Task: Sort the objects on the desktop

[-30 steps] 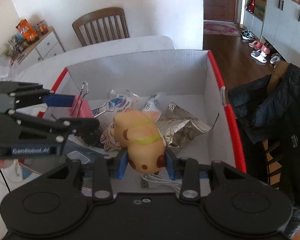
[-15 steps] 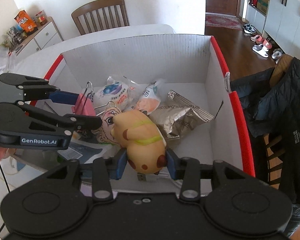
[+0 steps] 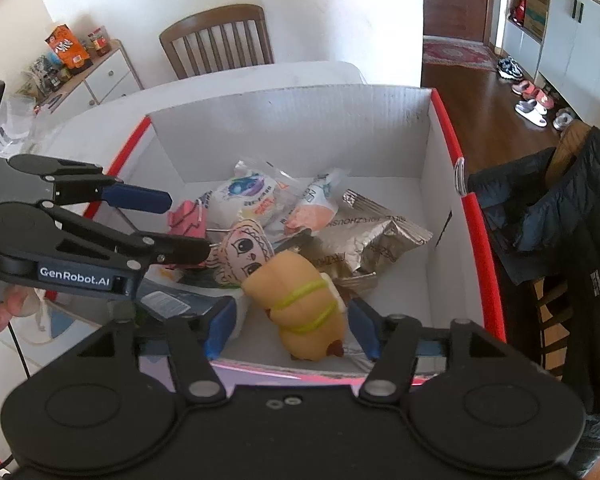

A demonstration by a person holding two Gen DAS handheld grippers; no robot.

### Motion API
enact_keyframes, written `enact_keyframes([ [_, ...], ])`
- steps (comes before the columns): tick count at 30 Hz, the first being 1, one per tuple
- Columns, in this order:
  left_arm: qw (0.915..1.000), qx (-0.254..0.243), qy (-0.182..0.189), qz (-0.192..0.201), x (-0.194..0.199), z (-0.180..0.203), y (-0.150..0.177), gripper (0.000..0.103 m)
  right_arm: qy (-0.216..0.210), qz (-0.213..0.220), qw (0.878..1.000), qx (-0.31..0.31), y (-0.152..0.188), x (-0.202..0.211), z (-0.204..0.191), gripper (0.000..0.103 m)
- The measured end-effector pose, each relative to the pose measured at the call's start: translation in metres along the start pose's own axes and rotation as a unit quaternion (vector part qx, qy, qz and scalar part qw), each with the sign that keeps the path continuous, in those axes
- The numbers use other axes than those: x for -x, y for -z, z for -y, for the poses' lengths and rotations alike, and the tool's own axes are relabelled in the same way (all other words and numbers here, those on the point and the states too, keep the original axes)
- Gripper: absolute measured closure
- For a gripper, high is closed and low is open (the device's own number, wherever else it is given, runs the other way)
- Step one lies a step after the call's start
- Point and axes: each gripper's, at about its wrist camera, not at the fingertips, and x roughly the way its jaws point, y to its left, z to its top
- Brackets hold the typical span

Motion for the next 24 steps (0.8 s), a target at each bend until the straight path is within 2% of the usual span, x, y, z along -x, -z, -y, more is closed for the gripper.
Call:
enact_keyframes([
  [2,1.0,0.004,0.003,0.005,0.006,0.0,0.003,0.038,-0.001,0.006,1.0,0.006,0.0,0.005,-0.002,0.039],
  [5,0.9998,0.013,0.004,0.015,0.015,0.0,0.005,0.029,-0.005,0.012,1.0,0.008,-0.001,0.011,-0.003,0.038],
  [14,0.9986,0.012,-0.006,0.051,0.047,0.009,0.012,0.029,-0.015,0.031,0.999,0.003,-0.003,0.026,-0.005,0.036],
  [18,0.9972,0.0,-0.026,0.07,0.06,0.016,0.017,0.029,-0.017,0.039,0.999,0.005,0.0,0.031,-0.009,0.035],
  [24,0.9967,0.01,-0.034,0.073,0.067,0.017,0.024,0.026,-0.017,0.046,0.999,0.006,0.004,0.035,-0.014,0.032],
])
